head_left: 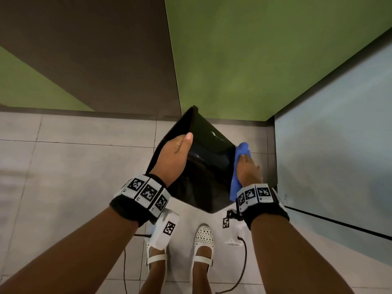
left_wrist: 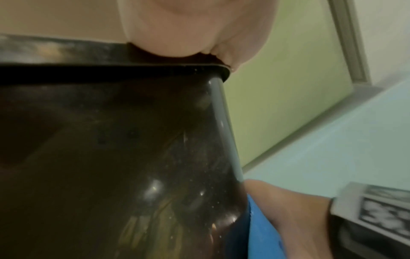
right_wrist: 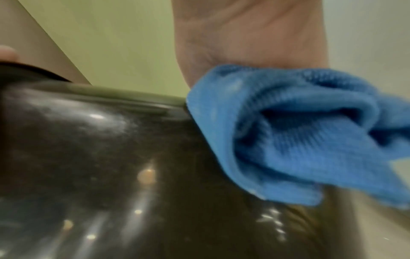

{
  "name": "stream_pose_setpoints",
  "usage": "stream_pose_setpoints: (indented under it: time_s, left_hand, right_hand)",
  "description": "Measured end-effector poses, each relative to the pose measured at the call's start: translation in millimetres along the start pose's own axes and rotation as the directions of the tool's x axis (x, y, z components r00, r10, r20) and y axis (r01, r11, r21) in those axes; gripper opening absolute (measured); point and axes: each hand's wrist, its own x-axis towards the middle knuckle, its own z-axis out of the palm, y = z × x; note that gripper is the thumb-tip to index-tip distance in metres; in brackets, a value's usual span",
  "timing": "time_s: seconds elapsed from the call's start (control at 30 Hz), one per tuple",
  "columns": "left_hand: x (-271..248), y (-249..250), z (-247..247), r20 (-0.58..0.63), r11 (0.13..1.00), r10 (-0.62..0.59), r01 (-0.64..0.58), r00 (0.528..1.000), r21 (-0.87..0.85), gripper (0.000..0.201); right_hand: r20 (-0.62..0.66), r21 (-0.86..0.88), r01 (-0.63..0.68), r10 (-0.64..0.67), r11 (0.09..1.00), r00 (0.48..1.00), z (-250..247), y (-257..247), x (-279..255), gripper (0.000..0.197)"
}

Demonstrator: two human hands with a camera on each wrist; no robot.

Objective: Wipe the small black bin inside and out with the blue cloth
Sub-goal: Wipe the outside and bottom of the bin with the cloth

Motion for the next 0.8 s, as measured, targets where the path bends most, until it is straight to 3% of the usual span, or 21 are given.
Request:
stream_pose_setpoints:
  time_s: [0.1, 0.23, 0.37, 0.43, 0.57, 0.67, 0.73, 0.8]
  left_hand:
    - [7, -5, -2, -0.059, 0.999, -0.037, 0.036, 0.998, -0.013, 0.047]
    - [10, -8, 2, -0.089, 0.999, -0.038, 0.040, 0.995, 0.012, 0.056]
    - [7, -11, 6, -0.085, 0.998, -0.061, 0.063, 0.994, 0.024, 0.049]
    - [6, -11, 3, -0.079, 0.997, -0.047, 0.052, 0.996, 0.060, 0.051]
    - [9, -6, -3, 0.000, 1.000, -0.002, 0.002, 1.000, 0.030, 0.053]
    - [6, -6, -2, 0.030, 0.998, 0.051, -0.052, 0.998, 0.024, 0.055]
    - [4, -11, -2, 0.075, 0.998, 0.051, -0.053, 0.996, 0.026, 0.050]
    - [5, -11, -5, 0.237, 0.999, -0.045, 0.042, 0.970, 0.017, 0.028]
  right_hand:
    - [-0.025, -0.048, 0.155, -0.156, 0.987, 0.987, 6, -23, -4, 0.051]
    - [-0.036, -0.110, 0.386, -0.392, 0.916, 0.919, 24, -69, -35, 0.050]
    - [-0.023, -0.031, 0.438, -0.439, 0.899, 0.898, 26, -69, -37, 0.050]
    - [-0.012, 0.008, 0.389, -0.389, 0.921, 0.921, 24, -47, -17, 0.051]
    - [0.013, 0.132, 0.080, -0.083, 0.988, 0.996, 14, -7, 8, 0.052]
    - [0.019, 0.258, -0.155, 0.155, 0.954, 0.988, 7, 6, 14, 0.052]
    - [-0.022, 0.276, -0.185, 0.198, 0.943, 0.980, 3, 9, 16, 0.052]
    - [-0.128, 0.248, -0.129, 0.165, 0.960, 0.978, -1, 12, 18, 0.051]
